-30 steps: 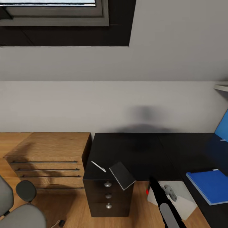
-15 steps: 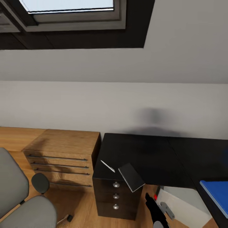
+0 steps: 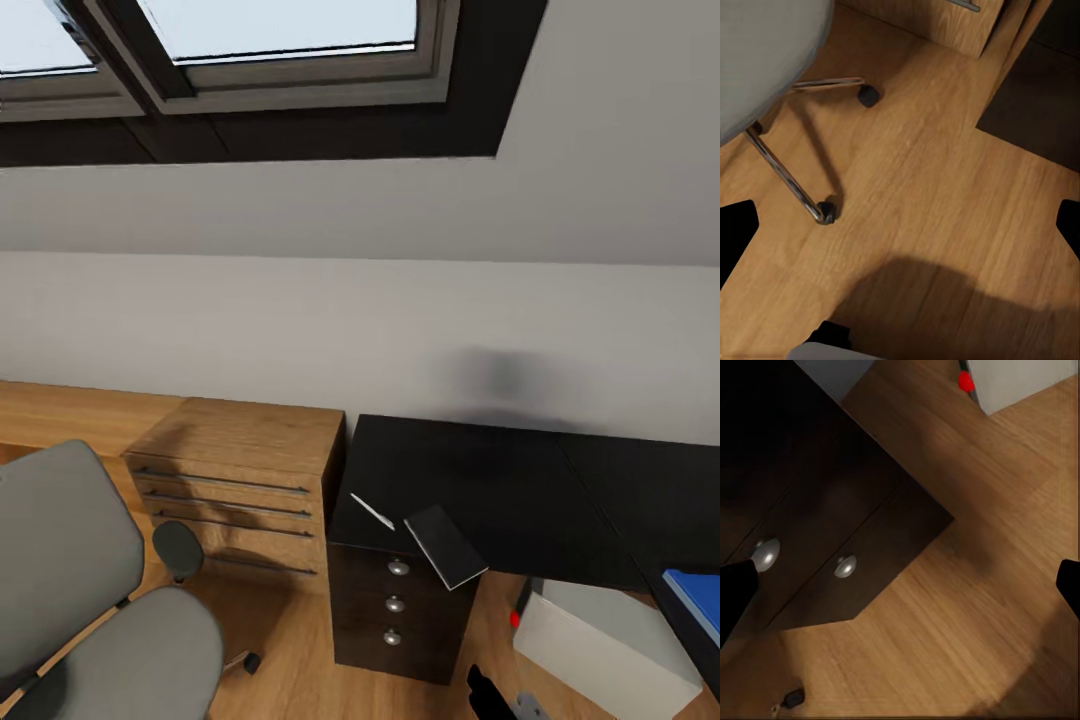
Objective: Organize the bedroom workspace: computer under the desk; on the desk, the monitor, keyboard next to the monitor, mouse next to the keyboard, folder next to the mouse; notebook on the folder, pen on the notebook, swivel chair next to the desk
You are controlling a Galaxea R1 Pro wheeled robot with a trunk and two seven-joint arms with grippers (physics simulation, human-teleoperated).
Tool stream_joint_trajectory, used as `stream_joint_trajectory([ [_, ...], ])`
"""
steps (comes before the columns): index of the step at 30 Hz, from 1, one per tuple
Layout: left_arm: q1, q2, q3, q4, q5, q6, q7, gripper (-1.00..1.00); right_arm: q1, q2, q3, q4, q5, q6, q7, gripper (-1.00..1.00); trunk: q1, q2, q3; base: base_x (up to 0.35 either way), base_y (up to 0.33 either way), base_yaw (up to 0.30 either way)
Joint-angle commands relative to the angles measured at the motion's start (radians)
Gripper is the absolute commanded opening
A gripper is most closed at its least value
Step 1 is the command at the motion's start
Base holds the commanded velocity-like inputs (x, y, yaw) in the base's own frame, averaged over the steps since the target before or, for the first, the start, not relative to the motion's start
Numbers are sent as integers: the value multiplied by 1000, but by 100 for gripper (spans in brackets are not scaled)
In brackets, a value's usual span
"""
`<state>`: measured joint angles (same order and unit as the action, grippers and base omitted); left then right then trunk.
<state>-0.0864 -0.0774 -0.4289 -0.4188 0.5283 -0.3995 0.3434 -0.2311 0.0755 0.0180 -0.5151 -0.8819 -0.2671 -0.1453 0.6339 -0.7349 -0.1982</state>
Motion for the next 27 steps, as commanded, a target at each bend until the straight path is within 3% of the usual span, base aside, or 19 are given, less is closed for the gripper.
stream_joint_trajectory([
  [1, -1, 1, -9, 0, 6, -4, 8, 100, -1, 0, 2, 2, -6, -4, -3, 100, 0, -1, -1, -21, 17, 8],
  [14, -1, -1, -10, -1, 6, -4, 8, 100, -1, 1, 3, 33, -5, -35, -3, 100, 0, -1, -1, -85, 59, -3],
  [27, -1, -1, -10, -3, 6, -4, 8, 100, -1, 1, 3, 76, 0, -38, -2, 100, 0, -1, -1, 0, 0, -237],
])
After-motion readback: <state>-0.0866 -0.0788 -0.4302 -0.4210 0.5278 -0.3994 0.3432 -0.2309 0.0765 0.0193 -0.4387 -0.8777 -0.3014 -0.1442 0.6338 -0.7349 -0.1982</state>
